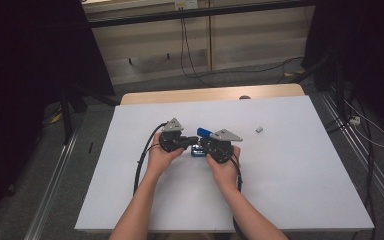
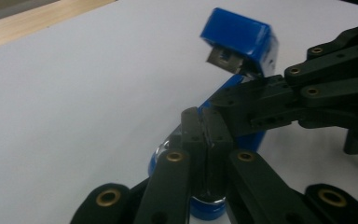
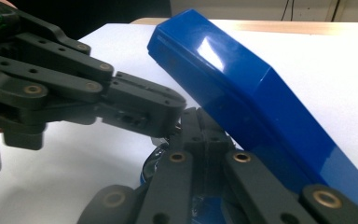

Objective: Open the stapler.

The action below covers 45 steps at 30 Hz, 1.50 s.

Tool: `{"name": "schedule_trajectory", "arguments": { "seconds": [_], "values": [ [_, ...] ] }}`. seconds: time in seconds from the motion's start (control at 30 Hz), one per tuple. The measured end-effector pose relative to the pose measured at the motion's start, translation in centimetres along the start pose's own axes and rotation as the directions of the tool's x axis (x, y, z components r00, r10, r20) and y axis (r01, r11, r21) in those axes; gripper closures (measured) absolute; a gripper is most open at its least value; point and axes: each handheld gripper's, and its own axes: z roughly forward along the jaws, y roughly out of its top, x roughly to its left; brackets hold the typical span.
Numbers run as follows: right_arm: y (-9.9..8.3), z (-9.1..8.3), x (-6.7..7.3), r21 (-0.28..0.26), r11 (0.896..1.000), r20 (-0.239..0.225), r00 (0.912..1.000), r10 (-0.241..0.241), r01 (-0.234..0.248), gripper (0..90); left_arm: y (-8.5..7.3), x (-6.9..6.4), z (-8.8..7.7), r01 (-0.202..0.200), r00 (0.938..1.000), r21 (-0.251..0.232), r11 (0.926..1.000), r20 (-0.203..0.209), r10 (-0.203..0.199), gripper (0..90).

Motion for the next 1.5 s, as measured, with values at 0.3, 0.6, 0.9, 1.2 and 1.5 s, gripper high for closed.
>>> {"name": "schedule_trajectory", "arguments": {
  "seconds": [0.3, 0.6, 0.9, 1.2, 1.5],
  "values": [
    [0.2, 0.2, 0.3, 0.005, 1.000, 0.013, 0.9999, -0.009, 0.009, 90.0, -0.6, -0.1, 0.7, -0.006, 0.9999, 0.016, 0.9999, -0.008, 0.006, 90.0],
    [1.0, -0.5, 0.1, 0.003, 0.999, 0.052, 0.9979, -0.040, 0.040, 90.0, -0.8, -0.1, 0.7, 0.010, 0.9999, 0.006, 0.9999, -0.010, -0.010, 90.0],
    [1.4, -1.0, -0.2, -0.004, 0.999, 0.091, 0.9953, -0.034, 0.034, 90.0, -1.1, 0.0, 0.7, 0.023, 0.9997, -0.007, 0.9997, -0.005, -0.023, 90.0],
    [1.8, -2.1, -0.7, 0.018, 0.996, 0.146, 0.9854, -0.088, 0.086, 90.0, -1.0, -0.1, 0.7, 0.019, 0.9998, 0.001, 0.9998, -0.002, -0.019, 90.0],
    [1.9, -2.3, -0.8, 0.032, 0.994, 0.161, 0.9813, -0.106, 0.102, 90.0, -1.1, -0.3, 0.7, 0.005, 0.9999, -0.005, 1.0000, -0.013, -0.005, 90.0]
  ]
}}
